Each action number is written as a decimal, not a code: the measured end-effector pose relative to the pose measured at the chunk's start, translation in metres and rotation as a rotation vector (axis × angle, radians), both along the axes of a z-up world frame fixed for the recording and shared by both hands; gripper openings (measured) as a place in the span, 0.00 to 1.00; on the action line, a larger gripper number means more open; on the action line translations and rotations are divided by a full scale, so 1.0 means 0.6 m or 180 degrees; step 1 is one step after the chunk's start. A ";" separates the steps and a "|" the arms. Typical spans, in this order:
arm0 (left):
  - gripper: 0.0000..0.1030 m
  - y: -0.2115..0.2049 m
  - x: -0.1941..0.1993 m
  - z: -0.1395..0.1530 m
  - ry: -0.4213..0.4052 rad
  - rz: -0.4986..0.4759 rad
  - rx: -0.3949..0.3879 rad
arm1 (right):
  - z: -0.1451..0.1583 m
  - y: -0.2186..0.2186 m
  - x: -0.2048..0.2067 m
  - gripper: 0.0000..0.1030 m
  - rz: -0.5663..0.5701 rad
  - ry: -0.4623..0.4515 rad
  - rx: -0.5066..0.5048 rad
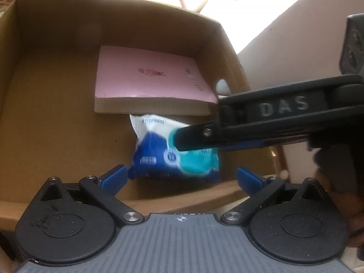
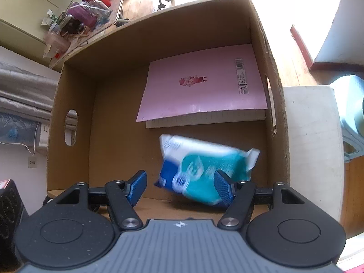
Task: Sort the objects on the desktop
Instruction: 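Open the left gripper to release the wet-wipes pack in the box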
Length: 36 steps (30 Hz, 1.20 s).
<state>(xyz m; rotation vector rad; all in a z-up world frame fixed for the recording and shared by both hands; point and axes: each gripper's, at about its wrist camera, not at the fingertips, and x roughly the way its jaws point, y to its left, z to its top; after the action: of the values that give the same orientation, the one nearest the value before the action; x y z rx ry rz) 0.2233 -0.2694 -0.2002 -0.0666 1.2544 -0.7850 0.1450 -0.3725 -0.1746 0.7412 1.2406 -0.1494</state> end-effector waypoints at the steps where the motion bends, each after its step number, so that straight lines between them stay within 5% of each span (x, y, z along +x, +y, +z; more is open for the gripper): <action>1: 1.00 0.001 0.000 0.001 0.0003 0.0009 -0.0014 | -0.001 0.000 0.001 0.67 -0.0012 0.0005 0.0013; 12: 1.00 -0.016 0.030 -0.013 -0.0019 0.0007 -0.0076 | 0.007 -0.028 0.004 0.67 -0.0189 -0.0053 0.0036; 19: 1.00 -0.043 0.045 -0.054 0.0383 -0.0045 0.0018 | 0.014 -0.059 0.002 0.67 -0.0294 -0.0150 0.0025; 29: 1.00 -0.055 0.029 -0.060 0.0572 -0.0041 -0.0028 | 0.017 -0.084 -0.016 0.67 -0.0406 -0.0265 0.0079; 36: 1.00 -0.060 0.035 -0.058 0.0483 0.0097 -0.0065 | 0.020 -0.095 -0.035 0.67 -0.0438 -0.0288 0.0082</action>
<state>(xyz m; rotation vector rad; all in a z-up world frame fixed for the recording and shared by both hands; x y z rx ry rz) 0.2441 -0.3052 -0.2351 -0.1642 1.3855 -0.7777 0.1243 -0.4297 -0.1629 0.8471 1.1076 -0.2107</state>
